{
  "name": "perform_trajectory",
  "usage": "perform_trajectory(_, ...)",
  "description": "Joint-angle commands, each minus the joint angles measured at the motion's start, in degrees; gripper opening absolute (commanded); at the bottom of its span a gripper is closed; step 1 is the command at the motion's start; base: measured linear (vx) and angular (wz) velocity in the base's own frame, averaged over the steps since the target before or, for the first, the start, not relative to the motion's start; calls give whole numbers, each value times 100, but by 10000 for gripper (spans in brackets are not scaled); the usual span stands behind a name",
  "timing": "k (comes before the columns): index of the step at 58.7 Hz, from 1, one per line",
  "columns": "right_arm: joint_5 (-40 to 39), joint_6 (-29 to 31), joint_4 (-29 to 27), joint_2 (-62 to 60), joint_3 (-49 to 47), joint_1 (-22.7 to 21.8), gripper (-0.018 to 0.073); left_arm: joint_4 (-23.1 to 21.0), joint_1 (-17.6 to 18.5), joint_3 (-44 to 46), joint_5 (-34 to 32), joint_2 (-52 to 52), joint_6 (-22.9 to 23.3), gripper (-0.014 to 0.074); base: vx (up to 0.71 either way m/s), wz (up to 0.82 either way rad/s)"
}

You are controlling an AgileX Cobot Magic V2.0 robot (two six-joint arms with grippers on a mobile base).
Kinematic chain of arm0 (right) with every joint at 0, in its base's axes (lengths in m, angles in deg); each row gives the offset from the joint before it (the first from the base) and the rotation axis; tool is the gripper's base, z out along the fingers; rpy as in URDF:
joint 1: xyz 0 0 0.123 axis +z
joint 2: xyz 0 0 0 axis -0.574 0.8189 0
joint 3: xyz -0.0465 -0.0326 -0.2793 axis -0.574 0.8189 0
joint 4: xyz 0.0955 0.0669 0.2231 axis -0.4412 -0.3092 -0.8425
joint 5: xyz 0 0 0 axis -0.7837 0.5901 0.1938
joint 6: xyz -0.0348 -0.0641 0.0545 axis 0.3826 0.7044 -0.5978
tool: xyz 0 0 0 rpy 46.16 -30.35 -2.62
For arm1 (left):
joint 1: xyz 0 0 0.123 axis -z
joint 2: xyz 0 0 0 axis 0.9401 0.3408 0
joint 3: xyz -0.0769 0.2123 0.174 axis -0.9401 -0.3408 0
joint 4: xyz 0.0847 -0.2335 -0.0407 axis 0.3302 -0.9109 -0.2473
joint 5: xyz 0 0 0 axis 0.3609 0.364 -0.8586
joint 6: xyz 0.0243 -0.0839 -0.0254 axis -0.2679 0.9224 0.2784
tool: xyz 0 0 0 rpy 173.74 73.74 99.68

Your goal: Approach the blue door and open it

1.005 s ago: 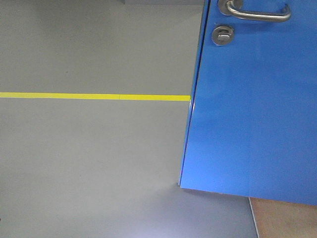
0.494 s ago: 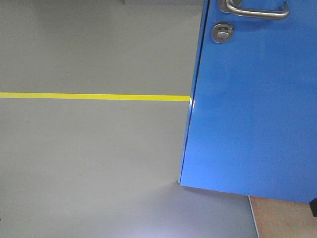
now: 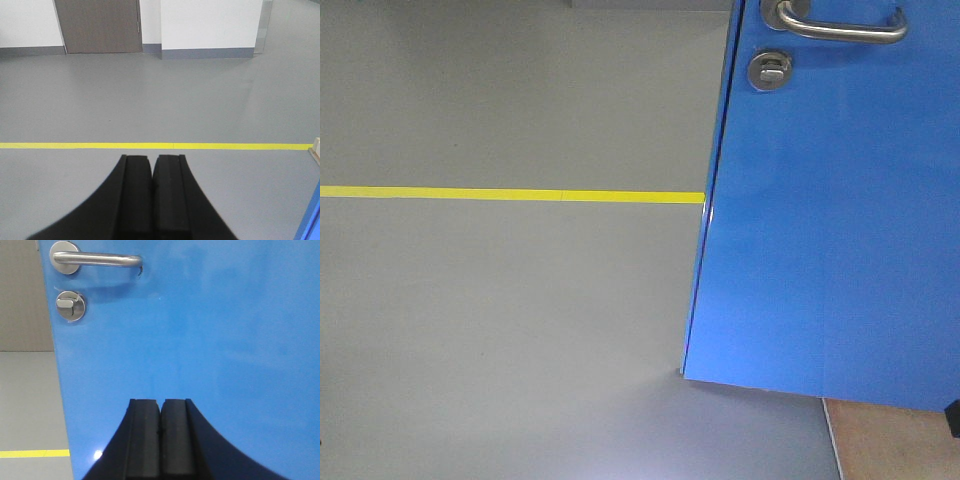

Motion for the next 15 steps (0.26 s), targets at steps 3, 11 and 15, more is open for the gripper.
perform_trajectory(3, -440, -2, 48, -46, 10, -30, 12, -15, 7, 152, -484, -76, 39, 73, 0, 0)
perform_trajectory(11, -440, -2, 48, -46, 10, -30, 12, -15, 7, 152, -484, -76, 39, 73, 0, 0)
perform_trajectory(15, -440, -2, 48, -46, 10, -30, 12, -15, 7, 152, -484, -76, 39, 73, 0, 0)
